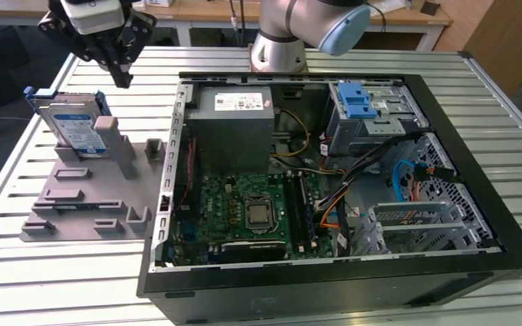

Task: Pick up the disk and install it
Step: 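Reach for the disk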

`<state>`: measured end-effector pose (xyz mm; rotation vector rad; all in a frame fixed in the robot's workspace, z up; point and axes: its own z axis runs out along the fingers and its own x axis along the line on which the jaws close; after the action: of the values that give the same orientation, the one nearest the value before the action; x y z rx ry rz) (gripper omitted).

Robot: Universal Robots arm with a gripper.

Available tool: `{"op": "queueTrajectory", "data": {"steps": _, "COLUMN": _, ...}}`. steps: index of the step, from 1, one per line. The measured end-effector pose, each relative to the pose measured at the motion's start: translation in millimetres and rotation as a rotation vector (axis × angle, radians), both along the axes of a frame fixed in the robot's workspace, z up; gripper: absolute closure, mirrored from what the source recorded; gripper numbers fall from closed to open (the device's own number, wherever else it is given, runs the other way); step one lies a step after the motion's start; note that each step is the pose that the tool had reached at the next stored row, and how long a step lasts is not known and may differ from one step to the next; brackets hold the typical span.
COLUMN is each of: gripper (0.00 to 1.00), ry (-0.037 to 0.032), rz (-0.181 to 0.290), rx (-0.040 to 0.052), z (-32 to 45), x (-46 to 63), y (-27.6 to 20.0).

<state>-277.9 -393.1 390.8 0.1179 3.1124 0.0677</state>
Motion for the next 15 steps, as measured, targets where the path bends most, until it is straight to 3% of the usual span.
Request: {"op": "queueTrajectory", "data": {"steps": 15, "gripper": 0.89, "ry": 0.0002, "rz": 0.000, "rx": 0.0000, "z": -0.7, "x": -23.6, "y": 5.6}}
